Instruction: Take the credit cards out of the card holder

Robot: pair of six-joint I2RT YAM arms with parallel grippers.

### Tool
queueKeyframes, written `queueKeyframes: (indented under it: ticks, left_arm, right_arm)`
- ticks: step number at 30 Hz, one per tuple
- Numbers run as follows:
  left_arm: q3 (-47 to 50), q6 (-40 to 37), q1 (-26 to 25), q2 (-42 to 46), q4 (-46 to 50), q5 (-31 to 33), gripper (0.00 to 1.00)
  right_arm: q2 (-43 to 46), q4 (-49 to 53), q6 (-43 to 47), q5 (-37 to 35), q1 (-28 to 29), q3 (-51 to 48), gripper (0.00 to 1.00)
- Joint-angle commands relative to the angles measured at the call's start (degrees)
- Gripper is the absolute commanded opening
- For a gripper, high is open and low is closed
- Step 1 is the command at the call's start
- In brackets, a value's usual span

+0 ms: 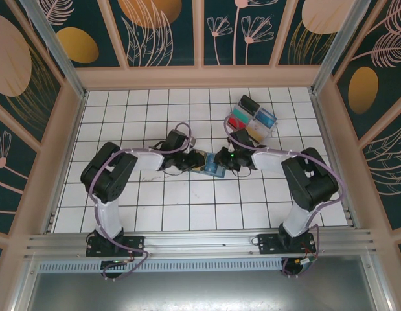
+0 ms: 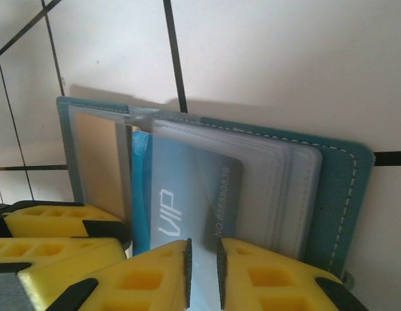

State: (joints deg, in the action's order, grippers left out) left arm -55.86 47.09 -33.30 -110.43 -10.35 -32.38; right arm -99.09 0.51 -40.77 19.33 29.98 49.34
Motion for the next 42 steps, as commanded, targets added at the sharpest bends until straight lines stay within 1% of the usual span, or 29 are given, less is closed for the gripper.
queueKeyframes:
  ticks: [1,8,13,17,20,21,25,31,37,40,42]
  left_arm:
    - [-2.31,1.89,-0.13,-1.33,-4.05,-3.84,0.27]
    - [-3.15,1.33,-0.13,-3.76,-3.42,-5.84,0.26]
    - [-5.0,-2.67,-0.06,-2.41,3.4,1.08,0.28]
    - [-4.16,-5.22,-0.08,1.39,2.81,3.18,0.29]
    - [-4.0,-6.88,-0.1,2.67,4.4,7.69,0.29]
    - [-3.88,-7.1,-0.1,2.53,4.64,8.07,0.29]
    - [-3.66,-5.0,-0.1,-0.7,2.29,2.37,0.29]
    - [-4.17,-4.47,-0.28,-2.71,2.92,1.12,0.29]
    - [-3.65,-3.24,-0.28,-4.04,-0.09,-3.66,0.25]
    - [-3.99,-3.56,-0.27,-4.65,-0.16,-4.88,0.25]
    - [-4.17,-3.81,-0.28,-4.94,-0.29,-5.36,0.22]
  right_arm:
    - [-2.22,3.12,1.37,-0.86,-0.36,0.97,0.2]
    - [-3.67,3.22,2.72,-0.27,-0.53,-0.19,0.19]
    - [-3.67,3.68,2.65,-1.22,-0.8,-0.85,0.19]
    - [-3.82,3.99,2.78,-1.99,-0.88,-1.22,0.18]
    - [-4.07,3.71,2.62,-1.95,-0.88,-1.4,0.18]
    - [-4.17,3.62,2.67,-1.93,-0.88,-1.43,0.18]
    - [-4.36,3.36,2.76,-1.54,-0.86,-1.45,0.18]
    - [-4.52,3.15,2.9,-1.05,-0.8,-1.62,0.18]
    - [-4.93,2.83,2.79,-0.71,-0.47,-1.77,0.18]
    - [-5.12,2.71,2.72,-0.62,-0.45,-1.71,0.18]
    - [-5.17,2.69,2.88,-0.44,-0.36,-1.74,0.18]
